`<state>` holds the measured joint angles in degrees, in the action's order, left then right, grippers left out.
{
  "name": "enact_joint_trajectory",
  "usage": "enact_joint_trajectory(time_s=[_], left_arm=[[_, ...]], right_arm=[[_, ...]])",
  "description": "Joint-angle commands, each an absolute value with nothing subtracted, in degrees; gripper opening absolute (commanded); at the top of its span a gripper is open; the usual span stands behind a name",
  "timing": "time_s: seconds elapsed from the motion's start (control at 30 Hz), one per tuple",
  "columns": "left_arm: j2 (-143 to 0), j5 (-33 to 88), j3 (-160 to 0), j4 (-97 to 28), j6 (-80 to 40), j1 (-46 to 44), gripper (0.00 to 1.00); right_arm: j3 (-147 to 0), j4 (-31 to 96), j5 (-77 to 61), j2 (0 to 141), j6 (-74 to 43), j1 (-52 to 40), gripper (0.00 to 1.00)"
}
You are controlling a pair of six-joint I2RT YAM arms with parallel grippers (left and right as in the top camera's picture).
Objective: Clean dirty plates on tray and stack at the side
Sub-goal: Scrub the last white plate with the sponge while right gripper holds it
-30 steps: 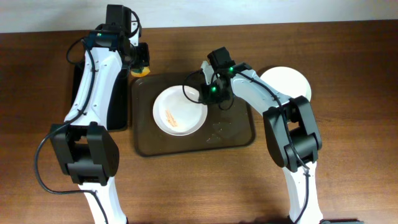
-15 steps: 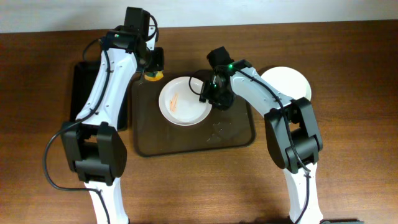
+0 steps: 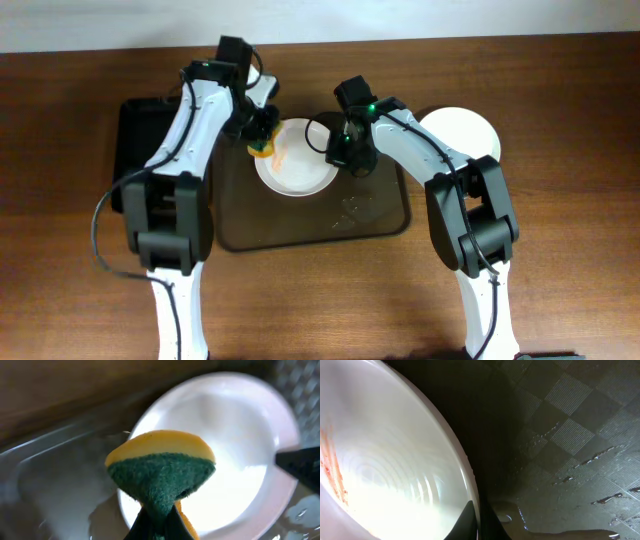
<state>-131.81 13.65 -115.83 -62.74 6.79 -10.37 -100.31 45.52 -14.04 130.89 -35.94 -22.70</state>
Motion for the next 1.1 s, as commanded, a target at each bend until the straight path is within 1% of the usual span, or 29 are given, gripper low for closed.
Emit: enact_joint_trajectory(time_s=[0.0,0.13,0.23,0.3,0.37,0.43,0.53,0.57,0.6,0.67,0.7,0.87,0.93,1.0,1.07], left_arm=[[-137.21,19.84,-116.29,-61.34,18.31,-10.79,0.0],[-139.59,19.81,-116.29,-60.75,18.96,-12.47,0.01],[-140.53,20.82,-116.29,-63.72,18.96,-13.65,0.0],[-140.59,24.64,-116.29,-67.44,19.07,-14.61,0.0],[-140.59,23.97,-116.29,-66.3,19.2,-14.96,0.0],[-140.68,20.21,-116.29,-62.06,17.96,-14.66,0.01],[-142.63,5.21,-116.29,-52.77,9.19,-13.39,0.01],[-143.09,2.7,-116.29,-52.49,7.33,-13.21,0.0],[-143.65,-0.03,-116.29,-53.45,4.99,-12.93,0.0],[-144.2,-0.91,-116.29,-58.33,3.11,-13.02,0.01],[-144.2,-0.89,-116.29,-59.96,2.96,-13.1,0.0],[-144.2,-0.64,-116.29,-78.5,3.01,-13.87,0.0],[-144.2,-0.19,-116.29,-81.82,3.31,-13.87,0.0],[-144.2,5.26,-116.31,-83.46,9.47,-13.87,0.0],[-144.2,12.1,-116.31,-83.66,19.29,-13.87,0.0]], right_arm=[[-98.91,45.65,-12.32,132.51,-35.81,-22.55,0.04],[-98.91,45.63,-12.4,132.51,-35.81,-22.55,0.04],[-98.91,45.63,-12.38,132.51,-35.81,-22.55,0.04],[-98.91,45.6,-12.4,132.51,-35.81,-22.55,0.04],[-98.91,45.6,-12.4,132.51,-35.81,-22.55,0.04],[-98.91,45.63,-12.38,132.51,-35.81,-22.55,0.04],[-98.91,45.63,-12.38,132.51,-35.79,-22.55,0.04],[-98.91,45.63,-12.38,132.51,-35.79,-22.55,0.04],[-98.91,45.65,-12.38,132.51,-35.79,-22.55,0.04],[-98.91,45.6,-12.36,132.51,-35.79,-22.55,0.04],[-98.89,45.56,-12.36,132.51,-35.79,-22.55,0.04],[-98.89,45.54,-12.36,132.51,-35.79,-22.55,0.04],[-98.91,45.28,-12.36,132.51,-35.79,-22.55,0.04],[-98.91,45.23,-12.36,132.51,-35.79,-22.55,0.04],[-98.89,45.23,-12.36,132.51,-35.79,-22.55,0.04]])
